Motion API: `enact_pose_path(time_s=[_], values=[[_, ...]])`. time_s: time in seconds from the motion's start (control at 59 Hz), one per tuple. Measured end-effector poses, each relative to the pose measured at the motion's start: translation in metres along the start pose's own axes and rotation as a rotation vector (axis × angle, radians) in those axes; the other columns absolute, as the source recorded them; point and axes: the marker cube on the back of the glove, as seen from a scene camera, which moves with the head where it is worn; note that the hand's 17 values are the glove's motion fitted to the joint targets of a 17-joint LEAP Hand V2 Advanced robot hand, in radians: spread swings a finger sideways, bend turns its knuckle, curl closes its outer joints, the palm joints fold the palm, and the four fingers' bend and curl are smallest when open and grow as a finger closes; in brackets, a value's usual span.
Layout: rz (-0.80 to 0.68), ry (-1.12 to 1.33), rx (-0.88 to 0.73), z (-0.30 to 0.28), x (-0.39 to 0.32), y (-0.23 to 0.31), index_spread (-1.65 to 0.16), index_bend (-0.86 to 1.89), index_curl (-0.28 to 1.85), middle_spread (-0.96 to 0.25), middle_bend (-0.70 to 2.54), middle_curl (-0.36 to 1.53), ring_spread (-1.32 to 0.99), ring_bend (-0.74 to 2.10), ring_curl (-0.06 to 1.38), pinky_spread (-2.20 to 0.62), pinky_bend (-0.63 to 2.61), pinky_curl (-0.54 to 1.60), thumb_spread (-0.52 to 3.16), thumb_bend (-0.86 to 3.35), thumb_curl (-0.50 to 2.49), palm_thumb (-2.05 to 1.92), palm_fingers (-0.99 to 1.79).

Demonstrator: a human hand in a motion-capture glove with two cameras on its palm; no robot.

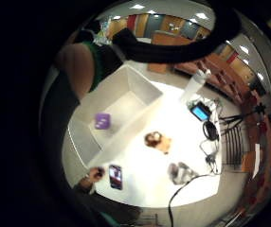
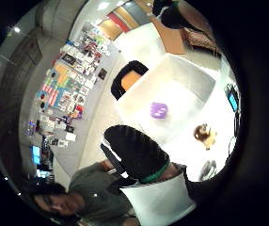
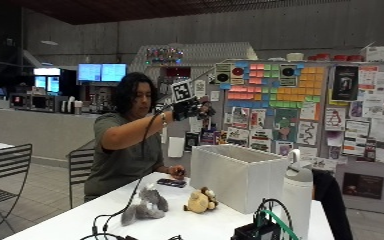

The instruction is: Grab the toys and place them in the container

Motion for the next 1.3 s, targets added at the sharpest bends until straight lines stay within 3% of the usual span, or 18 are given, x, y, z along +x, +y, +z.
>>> enact_pose_path(time_s=[0.102,0.169,0.254,0.339,0.508,0.627,0.678,0.762,0.915,1.067,1.237,1.27,1.304], values=[[0.095,0.126,-0.077,0.020,0.034,0.068,-0.44,0.19,0.65,-0.20,0.37,0.57,-0.24,0.65,0.39,0.00,0.96,0.39,1.10,-0.08,0.40,-0.11,0.13],[0.047,0.104,-0.160,0.044,0.060,0.123,-0.44,0.18,0.63,-0.19,0.37,0.57,-0.24,0.67,0.40,0.00,0.93,0.38,1.11,-0.07,0.37,-0.09,0.15],[0.409,0.121,-0.235,0.083,0.107,0.171,-0.44,0.19,0.63,-0.18,0.37,0.56,-0.25,0.68,0.40,0.00,0.89,0.36,1.12,-0.06,0.34,-0.08,0.18],[0.563,0.112,-0.269,0.126,0.165,0.216,-0.44,0.21,0.62,-0.18,0.38,0.55,-0.24,0.63,0.39,0.00,0.86,0.35,1.14,-0.05,0.32,-0.07,0.17],[0.582,0.087,-0.322,0.207,0.222,0.271,-0.46,0.32,0.64,-0.20,0.36,0.53,-0.20,0.33,0.32,0.03,0.83,0.35,1.04,-0.06,0.31,-0.05,-0.03],[0.518,0.024,-0.252,0.242,0.230,0.277,-0.46,0.34,0.62,-0.21,0.37,0.52,-0.15,0.14,0.25,0.05,0.80,0.34,0.96,-0.06,0.32,-0.05,-0.03],[0.486,0.032,-0.174,0.248,0.228,0.276,-0.48,0.38,0.61,-0.23,0.44,0.53,-0.17,0.20,0.24,0.03,0.80,0.32,0.99,-0.03,0.32,-0.02,0.25],[0.474,0.013,-0.059,0.251,0.230,0.273,-0.47,0.29,0.57,-0.27,0.57,0.56,-0.32,0.67,0.34,-0.09,0.59,0.24,1.14,0.03,0.34,0.08,0.75],[0.478,0.062,0.099,0.238,0.232,0.265,-0.43,0.15,0.61,-0.30,0.70,0.65,-0.39,1.06,0.52,-0.31,0.72,0.33,1.21,0.11,0.41,0.27,1.08],[0.326,0.103,0.477,0.130,0.187,0.213,-0.41,0.20,0.69,-0.30,0.91,0.76,-0.39,1.24,0.61,-0.38,0.95,0.45,1.21,0.11,0.47,0.31,1.24],[-0.420,-0.268,0.636,-0.028,0.090,0.145,-0.42,0.27,0.80,-0.28,1.01,0.80,-0.37,1.31,0.64,-0.40,1.01,0.50,1.23,0.09,0.51,0.33,1.21],[-0.494,-0.307,0.651,-0.055,0.070,0.127,-0.42,0.29,0.82,-0.28,1.03,0.81,-0.36,1.32,0.64,-0.40,1.01,0.50,1.23,0.08,0.52,0.33,1.20],[-0.455,-0.308,0.657,-0.075,0.054,0.103,-0.42,0.30,0.84,-0.27,1.04,0.81,-0.36,1.33,0.64,-0.40,1.01,0.51,1.23,0.08,0.53,0.33,1.20]])
